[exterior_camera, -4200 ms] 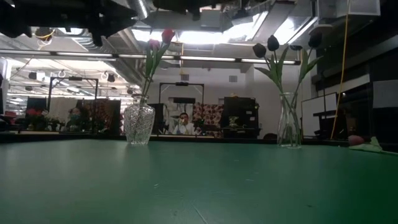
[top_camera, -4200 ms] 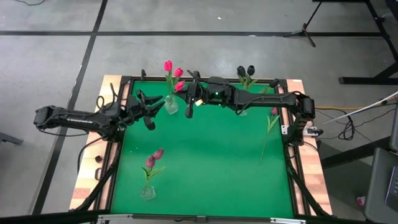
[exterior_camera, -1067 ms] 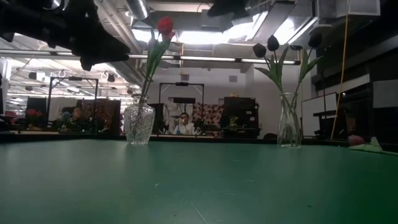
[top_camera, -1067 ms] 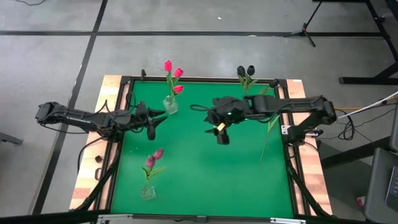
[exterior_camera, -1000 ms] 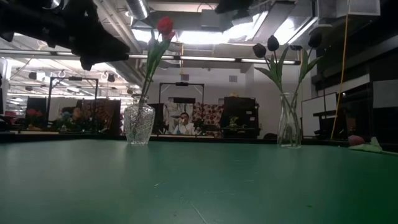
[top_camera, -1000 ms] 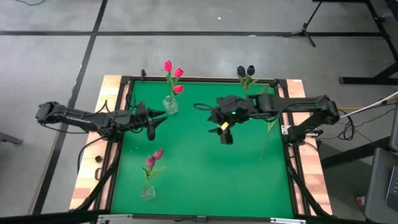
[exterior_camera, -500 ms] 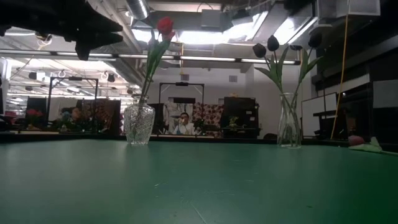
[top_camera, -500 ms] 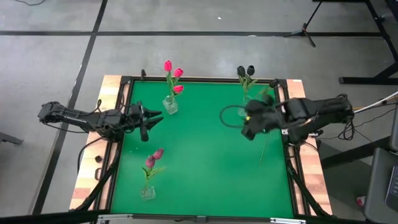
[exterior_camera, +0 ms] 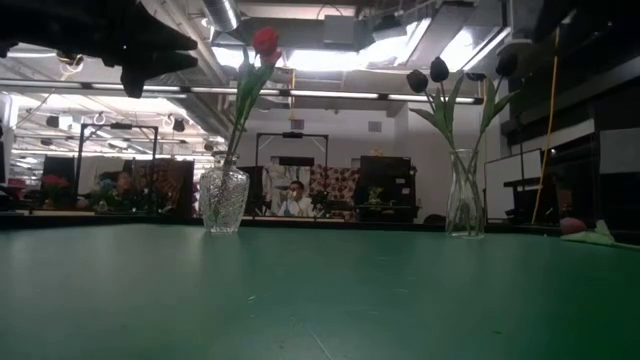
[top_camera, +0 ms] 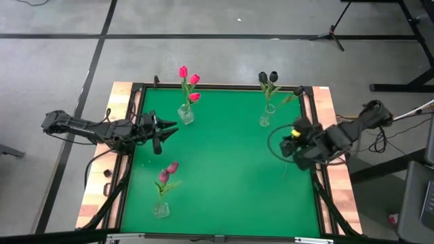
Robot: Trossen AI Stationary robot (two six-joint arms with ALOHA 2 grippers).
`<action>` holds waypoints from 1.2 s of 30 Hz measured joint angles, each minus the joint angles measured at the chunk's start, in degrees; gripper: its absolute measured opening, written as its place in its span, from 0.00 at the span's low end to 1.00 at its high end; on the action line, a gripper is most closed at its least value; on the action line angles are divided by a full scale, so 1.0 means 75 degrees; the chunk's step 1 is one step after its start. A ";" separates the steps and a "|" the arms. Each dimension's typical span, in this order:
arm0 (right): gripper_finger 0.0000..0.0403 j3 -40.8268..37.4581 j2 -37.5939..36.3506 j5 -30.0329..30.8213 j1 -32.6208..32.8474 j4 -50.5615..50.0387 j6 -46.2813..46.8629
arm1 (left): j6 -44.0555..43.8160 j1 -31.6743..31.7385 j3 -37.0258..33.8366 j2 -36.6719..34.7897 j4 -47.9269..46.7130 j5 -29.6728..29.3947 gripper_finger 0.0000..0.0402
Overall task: Sort flowers into vase by color
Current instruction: Put the dark red flower into the bottom transparent flower vase
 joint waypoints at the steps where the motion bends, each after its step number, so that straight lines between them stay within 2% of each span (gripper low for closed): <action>1: 0.55 -0.0172 -0.0239 0.0046 0.0114 0.0045 0.0268 | -0.0002 0.0000 0.0000 0.0000 0.0006 0.0002 0.34; 4: 0.55 -0.0701 -0.0946 0.0145 0.0445 -0.0021 0.1162 | -0.0143 0.0000 0.0000 0.0000 -0.0013 0.0000 0.34; 7: 0.55 -0.1355 -0.1484 -0.0104 0.0735 0.0007 0.2208 | -0.0198 0.0000 0.0000 0.0000 -0.0024 0.0003 0.34; 12: 0.55 -0.2504 -0.1736 -0.0769 0.0906 0.0011 0.3706 | -0.0198 0.0000 0.0000 0.0000 -0.0026 0.0000 0.34; 14: 0.55 -0.2925 -0.1653 -0.1102 0.0906 0.0188 0.4082 | -0.0212 0.0000 0.0000 0.0000 -0.0025 0.0000 0.34; 19: 0.55 -0.3752 -0.1330 -0.1296 0.0903 0.1194 0.5055 | -0.0237 0.0000 0.0000 0.0000 -0.0026 0.0000 0.34; 24: 0.55 -0.4289 -0.0906 -0.1324 0.0900 0.2255 0.5240 | -0.0239 0.0000 0.0000 0.0000 -0.0020 0.0000 0.34; 28: 0.55 -0.4484 -0.0409 -0.1502 0.0800 0.2290 0.5294 | -0.0242 0.0001 0.0000 0.0000 -0.0017 0.0000 0.34; 36: 0.55 -0.4486 0.0806 -0.1510 -0.0036 0.2319 0.5262 | -0.0388 0.0002 0.0000 0.0000 -0.0011 0.0000 0.34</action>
